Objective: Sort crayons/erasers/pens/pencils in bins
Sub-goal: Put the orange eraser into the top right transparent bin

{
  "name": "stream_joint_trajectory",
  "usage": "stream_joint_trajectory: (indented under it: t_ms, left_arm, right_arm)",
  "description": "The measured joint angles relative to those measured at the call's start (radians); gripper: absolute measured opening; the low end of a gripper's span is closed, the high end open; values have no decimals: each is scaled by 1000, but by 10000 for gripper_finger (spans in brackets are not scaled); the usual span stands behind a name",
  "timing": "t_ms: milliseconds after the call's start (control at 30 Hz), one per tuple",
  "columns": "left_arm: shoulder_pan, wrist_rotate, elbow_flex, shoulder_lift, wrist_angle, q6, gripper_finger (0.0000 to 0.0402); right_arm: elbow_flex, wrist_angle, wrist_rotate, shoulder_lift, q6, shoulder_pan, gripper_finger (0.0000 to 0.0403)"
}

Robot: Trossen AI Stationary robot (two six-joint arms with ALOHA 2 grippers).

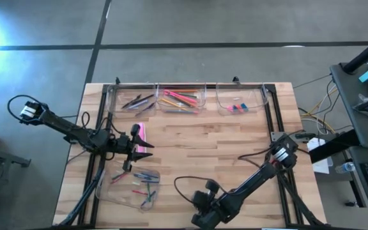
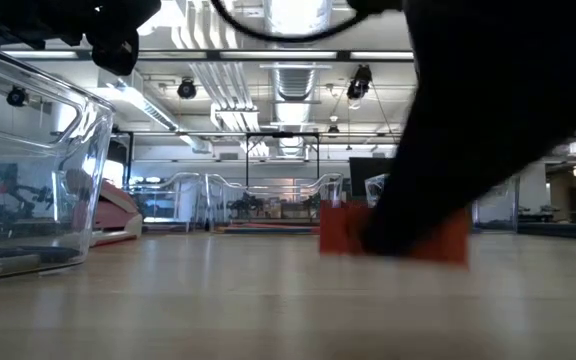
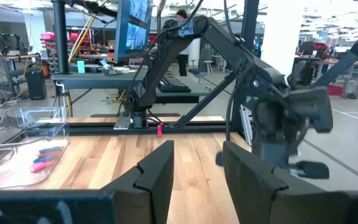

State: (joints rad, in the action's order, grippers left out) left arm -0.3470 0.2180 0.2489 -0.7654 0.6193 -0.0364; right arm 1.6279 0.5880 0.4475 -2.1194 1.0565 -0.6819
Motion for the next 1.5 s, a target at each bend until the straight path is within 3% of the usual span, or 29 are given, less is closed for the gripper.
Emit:
stream_joint_trajectory:
  t_ms: [333,433,733,867,1000,1200,1333,1500]
  left_arm:
    - [0,0,0,0,0,-2,123]
    - [0,0,0,0,1,-1,123]
    - [0,0,0,0,0,-1,123]
    - [0,8,0,7,1,37,123]
    - [0,79,7,21,0,98,123]
    - [0,124,20,22,1,122,123]
    - [0,132,20,7,2,121,123]
    - [0,168,20,-6,2,120,123]
  right_arm:
    - [-12,235,384,226,-15,55,17]
    - [-40,243,420,311,-88,123,17]
    - [-234,210,323,544,-313,433,16]
    - [-390,97,281,712,-414,560,16]
    - [-569,-18,202,903,-497,692,16]
    - [-794,-60,67,1131,-555,927,16]
    - [-907,-164,-5,1226,-615,1024,22]
    - [-979,-229,-11,1276,-662,1091,66]
